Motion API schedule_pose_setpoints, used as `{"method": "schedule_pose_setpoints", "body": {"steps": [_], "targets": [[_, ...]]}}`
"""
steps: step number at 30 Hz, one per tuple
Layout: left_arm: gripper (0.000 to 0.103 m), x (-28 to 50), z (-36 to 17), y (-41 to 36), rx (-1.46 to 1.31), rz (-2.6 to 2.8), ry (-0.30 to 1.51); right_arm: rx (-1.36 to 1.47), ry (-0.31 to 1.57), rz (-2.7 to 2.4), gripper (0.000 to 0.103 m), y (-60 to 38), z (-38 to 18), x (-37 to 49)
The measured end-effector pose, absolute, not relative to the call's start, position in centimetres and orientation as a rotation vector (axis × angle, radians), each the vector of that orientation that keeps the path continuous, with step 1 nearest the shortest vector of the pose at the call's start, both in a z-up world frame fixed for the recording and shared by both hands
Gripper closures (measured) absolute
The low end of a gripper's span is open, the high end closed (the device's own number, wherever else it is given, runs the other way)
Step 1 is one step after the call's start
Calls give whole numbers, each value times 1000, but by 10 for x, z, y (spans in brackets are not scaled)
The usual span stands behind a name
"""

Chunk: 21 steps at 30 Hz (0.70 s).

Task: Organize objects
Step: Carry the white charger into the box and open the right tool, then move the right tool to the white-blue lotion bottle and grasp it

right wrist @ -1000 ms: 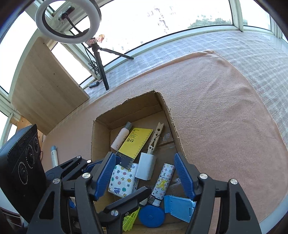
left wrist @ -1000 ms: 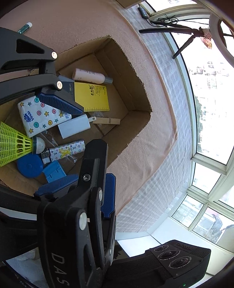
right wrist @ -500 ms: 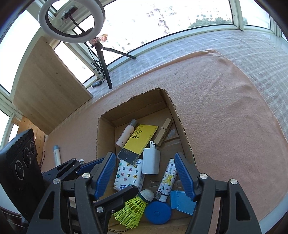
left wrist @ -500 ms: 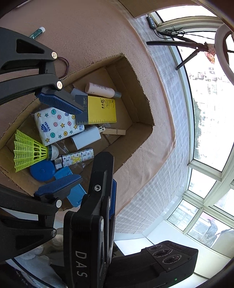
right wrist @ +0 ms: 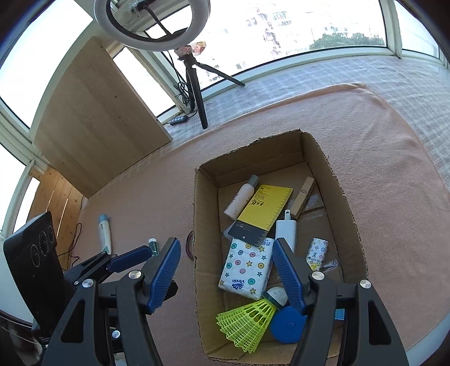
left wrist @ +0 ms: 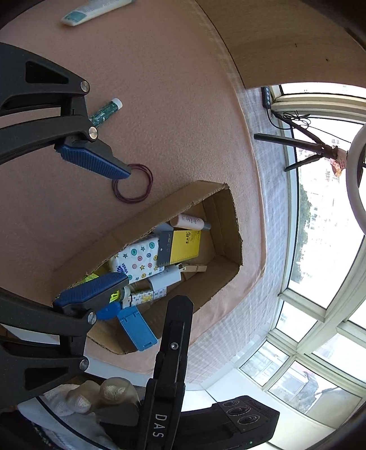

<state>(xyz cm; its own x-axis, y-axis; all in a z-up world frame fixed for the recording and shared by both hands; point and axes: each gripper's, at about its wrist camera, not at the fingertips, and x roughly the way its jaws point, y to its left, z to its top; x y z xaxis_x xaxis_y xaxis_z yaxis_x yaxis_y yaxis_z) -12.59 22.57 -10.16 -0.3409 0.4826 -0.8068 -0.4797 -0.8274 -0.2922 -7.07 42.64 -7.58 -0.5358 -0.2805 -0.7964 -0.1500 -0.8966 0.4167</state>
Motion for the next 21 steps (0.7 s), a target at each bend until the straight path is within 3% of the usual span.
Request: {"method": "schedule_pose_setpoints", "body": {"steps": [21], "targets": [[31, -105, -118, -4, -1454, 2492, -224, 1444, -511, -2374, 39, 275, -77, -112]]}}
